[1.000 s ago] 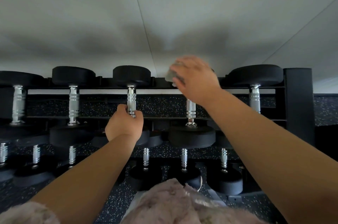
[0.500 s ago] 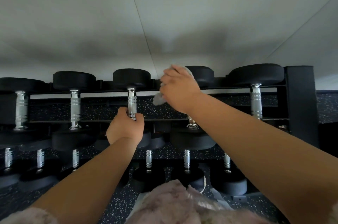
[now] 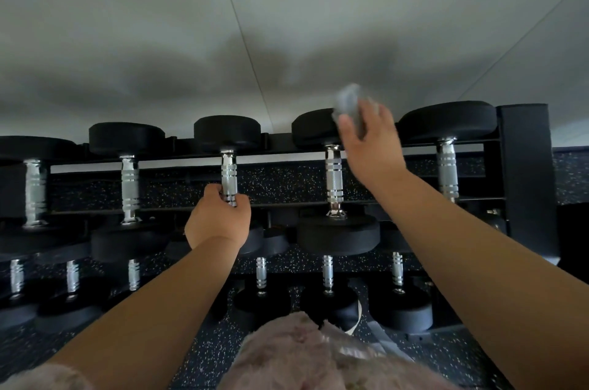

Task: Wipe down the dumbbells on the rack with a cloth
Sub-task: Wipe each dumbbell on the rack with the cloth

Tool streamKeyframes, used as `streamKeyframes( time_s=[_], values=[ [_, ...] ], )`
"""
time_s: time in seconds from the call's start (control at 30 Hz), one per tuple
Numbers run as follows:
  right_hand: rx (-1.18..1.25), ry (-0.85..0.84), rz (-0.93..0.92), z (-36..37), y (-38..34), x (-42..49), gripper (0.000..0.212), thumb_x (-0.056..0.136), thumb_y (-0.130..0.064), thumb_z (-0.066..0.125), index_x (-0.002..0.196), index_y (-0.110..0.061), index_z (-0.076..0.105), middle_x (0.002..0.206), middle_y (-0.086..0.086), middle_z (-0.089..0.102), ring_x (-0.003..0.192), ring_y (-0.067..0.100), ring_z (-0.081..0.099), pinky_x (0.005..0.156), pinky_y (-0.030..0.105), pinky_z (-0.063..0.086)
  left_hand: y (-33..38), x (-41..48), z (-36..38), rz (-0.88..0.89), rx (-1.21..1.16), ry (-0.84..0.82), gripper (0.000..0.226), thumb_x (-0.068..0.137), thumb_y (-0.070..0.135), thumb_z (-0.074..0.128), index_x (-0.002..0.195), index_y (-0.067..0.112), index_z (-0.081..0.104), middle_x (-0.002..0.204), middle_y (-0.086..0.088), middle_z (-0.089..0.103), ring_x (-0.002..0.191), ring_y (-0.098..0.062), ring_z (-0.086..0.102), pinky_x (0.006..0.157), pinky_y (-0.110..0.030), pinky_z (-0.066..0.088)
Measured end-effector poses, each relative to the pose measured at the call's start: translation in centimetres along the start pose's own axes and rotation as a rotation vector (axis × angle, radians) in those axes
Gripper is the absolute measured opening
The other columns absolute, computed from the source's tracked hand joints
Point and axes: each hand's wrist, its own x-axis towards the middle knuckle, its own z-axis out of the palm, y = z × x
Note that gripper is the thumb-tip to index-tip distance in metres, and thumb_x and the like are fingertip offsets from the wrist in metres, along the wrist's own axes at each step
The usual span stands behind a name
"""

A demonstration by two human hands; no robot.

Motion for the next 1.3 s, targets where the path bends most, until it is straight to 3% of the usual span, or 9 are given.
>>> streamKeyframes(
  time_s=[0.1, 0.3, 0.43, 0.6, 0.73, 0.9, 1.03, 1.13, 1.3],
  values=[
    [-0.108, -0.025, -0.153, 0.0, 0.1, -0.4, 0.055, 0.100, -0.052, 0.056, 0.150, -0.031, 0.046, 0.154, 0.004, 0.037, 0.136, 0.023, 0.042, 0.111, 0.039, 0.041, 0.1, -0.1, -0.1, -0.006, -0.002, -0.016, 0.027, 0.096, 0.045, 0.051, 0.116, 0.028, 0.055, 0.081, 0.009, 0.063, 0.068, -0.012, 0.055, 0.063, -0.033, 0.043],
    [-0.388, -0.125, -0.062, -4.7, 5.2, 0.3, 0.052, 0.108, -0.038, 0.047, 0.156, -0.021, 0.038, 0.148, 0.012, 0.049, 0.122, 0.033, 0.059, 0.100, 0.043, 0.052, 0.5, -0.3, -0.4, -0.006, 0.022, -0.032, 0.031, 0.098, 0.044, 0.050, 0.121, 0.025, 0.056, 0.080, 0.005, 0.063, 0.069, -0.019, 0.058, 0.064, -0.035, 0.043],
    [-0.386, 0.105, -0.209, -8.2, 6.6, -1.2, 0.051, 0.103, -0.020, 0.059, 0.152, -0.018, 0.046, 0.149, 0.009, 0.047, 0.124, 0.030, 0.057, 0.100, 0.039, 0.054, 0.6, -0.4, -0.7, 0.011, 0.063, -0.014, 0.034, 0.099, 0.044, 0.049, 0.124, 0.022, 0.055, 0.078, 0.004, 0.059, 0.071, -0.025, 0.057, 0.065, -0.036, 0.042],
    [-0.345, 0.280, 0.085, -13.7, 10.3, 0.6, 0.050, 0.104, -0.019, 0.051, 0.153, -0.027, 0.045, 0.152, 0.010, 0.039, 0.136, 0.035, 0.037, 0.110, 0.048, 0.043, 0.9, -0.8, -0.3, 0.146, 0.209, 0.096, 0.040, 0.100, 0.043, 0.048, 0.114, 0.010, 0.065, 0.106, -0.014, 0.067, 0.099, -0.040, 0.061, 0.085, -0.049, 0.047],
    [-0.372, 0.071, 0.109, -14.0, 10.4, 0.9, 0.050, 0.108, -0.042, 0.035, 0.157, -0.035, 0.037, 0.162, 0.010, 0.029, 0.149, 0.038, 0.023, 0.121, 0.055, 0.030, 4.0, -3.3, 0.5, 0.410, 0.216, 0.161, 0.048, 0.104, 0.045, 0.049, 0.136, 0.010, 0.059, 0.135, -0.013, 0.058, 0.126, -0.036, 0.053, 0.106, -0.055, 0.043],
    [-0.596, -0.126, -0.213, -12.0, 8.6, -0.7, 0.053, 0.107, -0.058, 0.021, 0.151, -0.043, 0.045, 0.170, -0.003, 0.017, 0.157, 0.033, -0.004, 0.127, 0.056, 0.000, 12.6, -10.5, 4.2, 0.416, -0.111, -0.132, 0.063, 0.097, 0.067, 0.029, 0.126, 0.023, 0.062, 0.124, -0.001, 0.062, 0.116, -0.024, 0.057, 0.101, -0.047, 0.051],
    [-0.469, -0.113, -0.104, -14.7, 10.8, 0.0, 0.049, 0.105, -0.061, 0.027, 0.149, -0.048, 0.045, 0.168, -0.010, 0.017, 0.156, 0.028, 0.010, 0.122, 0.059, 0.026, 14.4, -11.4, 4.7, 0.392, 0.028, -0.128, 0.052, 0.098, 0.058, 0.046, 0.139, 0.027, 0.054, 0.139, 0.000, 0.054, 0.124, -0.026, 0.054, 0.102, -0.045, 0.048],
    [-0.241, -0.027, 0.065, -15.0, 11.8, 1.1, 0.052, 0.108, -0.050, 0.034, 0.158, -0.039, 0.029, 0.161, 0.005, 0.029, 0.144, 0.031, 0.036, 0.113, 0.052, 0.043, 16.2, -12.2, 5.1, 0.427, 0.092, -0.155, 0.061, 0.096, 0.062, 0.050, 0.146, 0.027, 0.047, 0.153, -0.004, 0.039, 0.134, -0.028, 0.047, 0.107, -0.047, 0.046],
    [-0.324, 0.054, 0.055, -12.6, 9.6, 1.3, 0.061, 0.104, -0.053, 0.041, 0.158, -0.027, 0.030, 0.159, 0.011, 0.031, 0.150, 0.035, 0.024, 0.122, 0.055, 0.029, 17.4, -12.6, 5.9, 0.372, 0.149, -0.163, 0.058, 0.092, 0.067, 0.053, 0.136, 0.028, 0.056, 0.160, -0.002, 0.023, 0.135, -0.026, 0.041, 0.091, -0.042, 0.051]
  ],
)
